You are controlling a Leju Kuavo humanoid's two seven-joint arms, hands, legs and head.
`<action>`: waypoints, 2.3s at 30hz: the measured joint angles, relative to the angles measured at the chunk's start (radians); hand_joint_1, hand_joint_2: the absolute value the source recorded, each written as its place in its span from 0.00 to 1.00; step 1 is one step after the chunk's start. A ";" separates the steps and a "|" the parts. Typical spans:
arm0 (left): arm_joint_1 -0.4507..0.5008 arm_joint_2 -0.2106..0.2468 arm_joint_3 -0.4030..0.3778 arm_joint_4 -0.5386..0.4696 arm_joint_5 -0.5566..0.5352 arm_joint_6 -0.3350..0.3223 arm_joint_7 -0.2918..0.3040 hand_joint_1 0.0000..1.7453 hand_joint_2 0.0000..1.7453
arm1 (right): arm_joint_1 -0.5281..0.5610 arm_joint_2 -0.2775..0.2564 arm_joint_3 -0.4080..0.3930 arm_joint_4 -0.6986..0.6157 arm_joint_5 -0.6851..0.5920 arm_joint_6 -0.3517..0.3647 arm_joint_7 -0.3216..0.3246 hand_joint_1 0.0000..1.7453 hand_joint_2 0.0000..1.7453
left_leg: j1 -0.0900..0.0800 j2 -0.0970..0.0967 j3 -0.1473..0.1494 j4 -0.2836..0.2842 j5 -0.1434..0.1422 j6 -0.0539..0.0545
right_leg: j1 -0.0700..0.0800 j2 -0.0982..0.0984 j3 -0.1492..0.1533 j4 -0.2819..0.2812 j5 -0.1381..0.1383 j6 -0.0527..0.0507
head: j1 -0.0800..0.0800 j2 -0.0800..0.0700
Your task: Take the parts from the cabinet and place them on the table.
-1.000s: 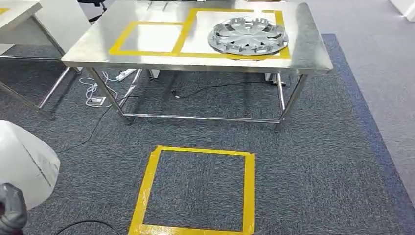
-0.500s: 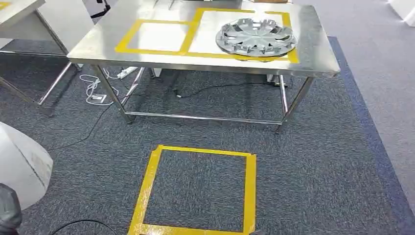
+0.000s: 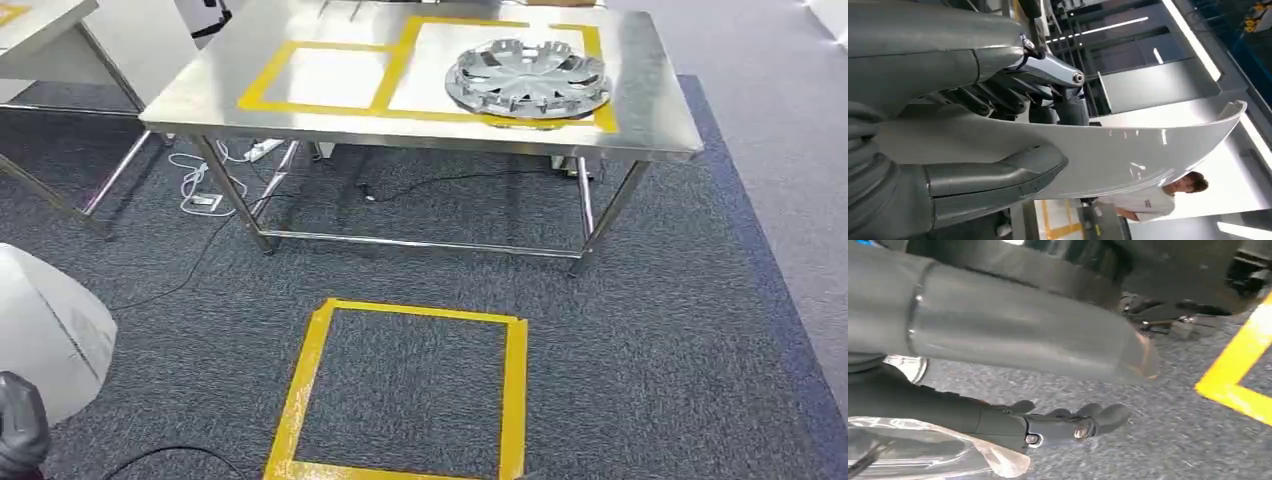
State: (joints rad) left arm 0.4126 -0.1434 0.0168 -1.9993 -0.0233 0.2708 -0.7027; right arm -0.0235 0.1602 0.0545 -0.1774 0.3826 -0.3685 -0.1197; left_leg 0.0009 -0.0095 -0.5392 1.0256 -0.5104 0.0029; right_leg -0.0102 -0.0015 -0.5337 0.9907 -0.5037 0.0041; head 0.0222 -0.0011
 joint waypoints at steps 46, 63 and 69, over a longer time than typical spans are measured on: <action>0.004 0.006 -0.002 -0.006 -0.002 -0.005 0.000 1.00 1.00 | 0.001 -0.003 -0.002 0.002 -0.001 0.031 -0.024 0.00 0.00 | 0.010 0.005 -0.053 0.030 0.014 0.022 | 0.008 0.005 0.066 0.044 -0.090 0.028 | -0.008 0.000; -0.001 0.009 -0.003 -0.005 -0.010 -0.005 0.000 1.00 1.00 | 0.002 -0.003 -0.017 0.002 -0.006 0.044 -0.023 0.00 0.00 | 0.002 0.001 0.056 0.112 -0.096 -0.006 | 0.011 0.003 -0.038 0.052 -0.003 -0.017 | -0.002 0.000; 0.006 0.011 -0.004 -0.005 -0.011 -0.001 0.000 1.00 1.00 | 0.007 -0.002 -0.020 0.002 -0.019 0.042 -0.018 0.00 0.00 | 0.009 0.002 -0.087 0.208 -0.124 -0.017 | 0.008 0.007 0.010 0.050 -0.050 -0.014 | 0.001 0.000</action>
State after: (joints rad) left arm 0.4185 -0.1324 0.0126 -2.0039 -0.0347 0.2697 -0.7023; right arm -0.0166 0.1579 0.0347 -0.1751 0.3635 -0.3265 -0.1381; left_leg 0.0096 -0.0078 -0.6259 1.2336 -0.6341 -0.0140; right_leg -0.0020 0.0057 -0.5238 1.0411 -0.5538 -0.0098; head 0.0229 -0.0015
